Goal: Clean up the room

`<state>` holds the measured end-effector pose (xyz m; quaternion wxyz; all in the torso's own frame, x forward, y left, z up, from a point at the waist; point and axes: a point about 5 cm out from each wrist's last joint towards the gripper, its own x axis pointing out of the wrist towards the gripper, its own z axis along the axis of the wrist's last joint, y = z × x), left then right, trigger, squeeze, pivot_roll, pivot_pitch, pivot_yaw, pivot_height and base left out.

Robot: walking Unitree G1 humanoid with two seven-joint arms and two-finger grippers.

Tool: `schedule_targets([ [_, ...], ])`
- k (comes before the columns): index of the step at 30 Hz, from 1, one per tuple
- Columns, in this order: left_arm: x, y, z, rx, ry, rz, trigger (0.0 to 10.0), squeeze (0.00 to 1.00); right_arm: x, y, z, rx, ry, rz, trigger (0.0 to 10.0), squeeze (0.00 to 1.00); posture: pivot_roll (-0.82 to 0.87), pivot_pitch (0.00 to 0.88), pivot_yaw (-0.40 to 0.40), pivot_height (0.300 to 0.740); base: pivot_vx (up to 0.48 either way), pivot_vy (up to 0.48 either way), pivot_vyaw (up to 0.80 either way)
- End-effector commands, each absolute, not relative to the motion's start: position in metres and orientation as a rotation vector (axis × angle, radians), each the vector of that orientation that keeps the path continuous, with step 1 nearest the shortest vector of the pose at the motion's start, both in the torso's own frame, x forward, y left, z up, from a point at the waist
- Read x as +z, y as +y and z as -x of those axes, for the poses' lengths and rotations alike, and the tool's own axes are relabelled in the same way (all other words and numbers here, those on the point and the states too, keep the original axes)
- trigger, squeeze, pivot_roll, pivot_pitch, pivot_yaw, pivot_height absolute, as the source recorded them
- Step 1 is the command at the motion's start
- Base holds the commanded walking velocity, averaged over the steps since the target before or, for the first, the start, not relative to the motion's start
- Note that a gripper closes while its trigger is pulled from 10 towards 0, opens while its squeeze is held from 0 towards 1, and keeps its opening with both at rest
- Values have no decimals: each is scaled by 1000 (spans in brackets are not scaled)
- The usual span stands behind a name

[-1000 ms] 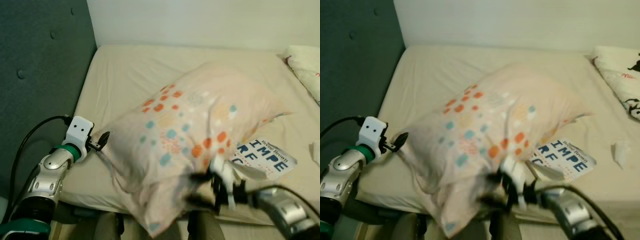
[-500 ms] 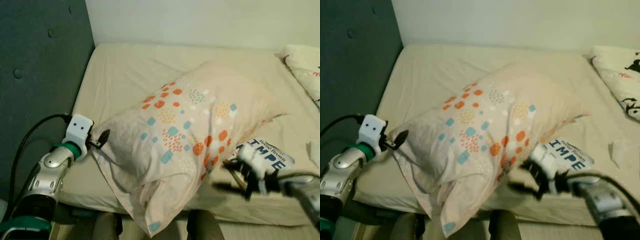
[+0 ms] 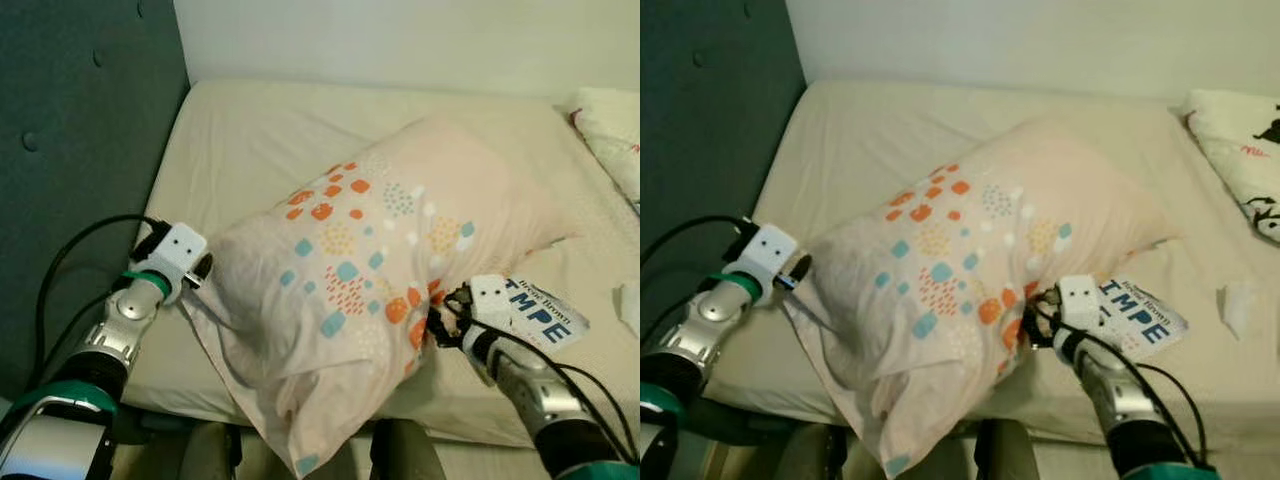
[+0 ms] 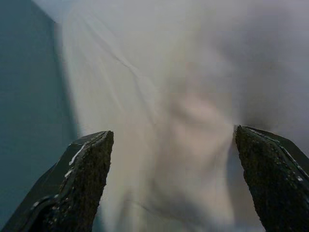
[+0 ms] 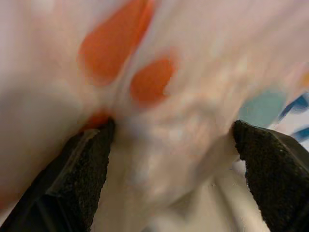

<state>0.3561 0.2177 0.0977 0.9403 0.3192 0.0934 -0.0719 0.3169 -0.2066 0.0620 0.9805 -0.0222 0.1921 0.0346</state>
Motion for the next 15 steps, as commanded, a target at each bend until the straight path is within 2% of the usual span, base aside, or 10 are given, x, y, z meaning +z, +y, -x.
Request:
schedule_targets([
  [1, 70, 217, -342, -195, 307, -657, 10000, 0, 44, -202, -306, 59, 456, 63, 10000, 0, 144, 104, 36, 575, 0, 0, 0],
  [5, 55, 215, -333, -245, 364, -627, 10000, 0, 42, -192, -305, 15, 437, 45, 10000, 0, 142, 103, 36, 575, 0, 0, 0],
  [8, 46, 211, -326, -298, 398, -538, 10000, 0, 44, -186, -307, -36, 403, 14, 10000, 0, 142, 103, 36, 575, 0, 0, 0],
  [9, 40, 211, -321, -324, 423, -438, 10000, 0, 46, -178, -309, -18, 396, -16, 10000, 0, 142, 103, 36, 575, 0, 0, 0],
  [14, 39, 218, -318, -319, 424, -363, 10000, 0, 43, -154, -313, 77, 414, 10, 10000, 0, 145, 102, 15, 575, 0, 0, 0],
  [15, 42, 220, -319, -320, 417, -300, 10000, 0, 43, -146, -316, 105, 419, 3, 10000, 0, 145, 102, 15, 575, 0, 0, 0],
])
